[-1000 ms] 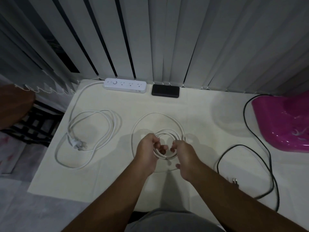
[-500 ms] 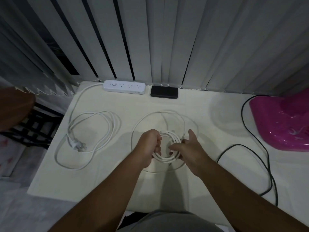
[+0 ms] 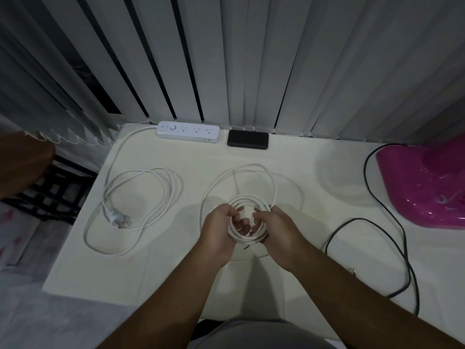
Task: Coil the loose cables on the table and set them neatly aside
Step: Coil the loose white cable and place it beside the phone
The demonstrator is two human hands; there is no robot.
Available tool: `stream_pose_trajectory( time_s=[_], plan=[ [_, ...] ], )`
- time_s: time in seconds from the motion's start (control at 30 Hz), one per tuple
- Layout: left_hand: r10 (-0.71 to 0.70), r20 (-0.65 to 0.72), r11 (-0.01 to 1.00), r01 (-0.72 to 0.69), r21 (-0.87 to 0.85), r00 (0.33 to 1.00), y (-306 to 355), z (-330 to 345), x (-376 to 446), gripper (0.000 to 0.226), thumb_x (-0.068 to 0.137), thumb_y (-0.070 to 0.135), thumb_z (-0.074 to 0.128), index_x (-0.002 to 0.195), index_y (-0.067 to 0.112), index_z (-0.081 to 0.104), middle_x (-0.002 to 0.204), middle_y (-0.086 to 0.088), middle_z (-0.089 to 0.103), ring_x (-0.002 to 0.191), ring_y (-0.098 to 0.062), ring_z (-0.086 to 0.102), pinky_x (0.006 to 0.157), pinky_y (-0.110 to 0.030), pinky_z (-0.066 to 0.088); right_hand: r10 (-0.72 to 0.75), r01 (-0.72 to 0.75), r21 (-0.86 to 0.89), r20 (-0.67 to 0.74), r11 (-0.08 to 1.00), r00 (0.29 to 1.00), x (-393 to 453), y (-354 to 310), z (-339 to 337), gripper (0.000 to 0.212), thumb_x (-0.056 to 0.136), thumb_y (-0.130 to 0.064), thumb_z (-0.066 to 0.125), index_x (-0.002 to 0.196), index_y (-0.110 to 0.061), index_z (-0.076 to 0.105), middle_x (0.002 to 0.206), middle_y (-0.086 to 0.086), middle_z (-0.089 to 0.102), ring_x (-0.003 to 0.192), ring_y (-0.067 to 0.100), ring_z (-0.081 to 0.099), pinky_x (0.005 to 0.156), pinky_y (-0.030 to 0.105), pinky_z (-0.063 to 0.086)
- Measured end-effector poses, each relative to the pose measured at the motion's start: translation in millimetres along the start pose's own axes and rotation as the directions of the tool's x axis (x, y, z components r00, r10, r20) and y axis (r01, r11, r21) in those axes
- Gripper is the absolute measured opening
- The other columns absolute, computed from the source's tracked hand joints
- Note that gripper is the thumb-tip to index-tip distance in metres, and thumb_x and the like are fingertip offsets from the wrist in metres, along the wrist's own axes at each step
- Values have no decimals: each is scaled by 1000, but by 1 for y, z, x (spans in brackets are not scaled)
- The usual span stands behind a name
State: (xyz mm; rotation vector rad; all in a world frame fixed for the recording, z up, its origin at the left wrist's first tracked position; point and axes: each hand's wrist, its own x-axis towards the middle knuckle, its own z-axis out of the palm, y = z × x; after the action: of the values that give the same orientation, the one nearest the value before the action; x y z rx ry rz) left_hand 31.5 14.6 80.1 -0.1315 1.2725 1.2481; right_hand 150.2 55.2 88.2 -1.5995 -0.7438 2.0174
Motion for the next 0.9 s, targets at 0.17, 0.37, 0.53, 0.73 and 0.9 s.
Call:
stream_pose_trajectory(
  time_s=[0.17,0.37,0.53,0.73,0.9],
  plan=[
    [135,-67,937,-105,332,989,17,-1,1,22,77,3,38,69,9,58,49,-1,33,38,-15,27,41,-23,31,40,-1,-148,261,989,965,-8,-18,-8,9,87,0,66,96,-1,64,76,17,59,70,24,61,75,39,48],
    [220,125,782,-252,570,967,31,2,1,18,65,9,47,69,16,63,50,0,46,43,-16,40,46,-26,36,-55,91,-100,315,991,947,-6,-32,-4,11,99,-3,57,97,-2,69,67,7,51,60,20,53,69,36,52],
    [90,110,955,-117,273,990,14,-13,6,19,86,28,65,102,19,67,88,-6,72,79,-18,67,74,-33,48,-98,69,151,198,986,975,2,-30,-4,13,106,-11,51,101,-6,61,69,4,50,62,16,50,79,38,51],
    [69,113,990,-55,-126,991,-11,-4,-3,4,80,12,66,78,11,63,77,-8,62,78,-20,63,81,-31,50,-82,81,101,1,992,997,3,-5,4,12,105,-22,54,97,-14,60,70,1,54,66,13,53,75,32,44],
    [99,-54,972,-108,-207,994,0,0,8,15,87,5,43,77,15,44,56,2,31,45,-13,35,65,-35,46,-14,21,-101,71,995,997,-1,-2,1,6,94,-20,66,89,-18,66,76,-2,72,80,16,64,82,35,43]
  ],
)
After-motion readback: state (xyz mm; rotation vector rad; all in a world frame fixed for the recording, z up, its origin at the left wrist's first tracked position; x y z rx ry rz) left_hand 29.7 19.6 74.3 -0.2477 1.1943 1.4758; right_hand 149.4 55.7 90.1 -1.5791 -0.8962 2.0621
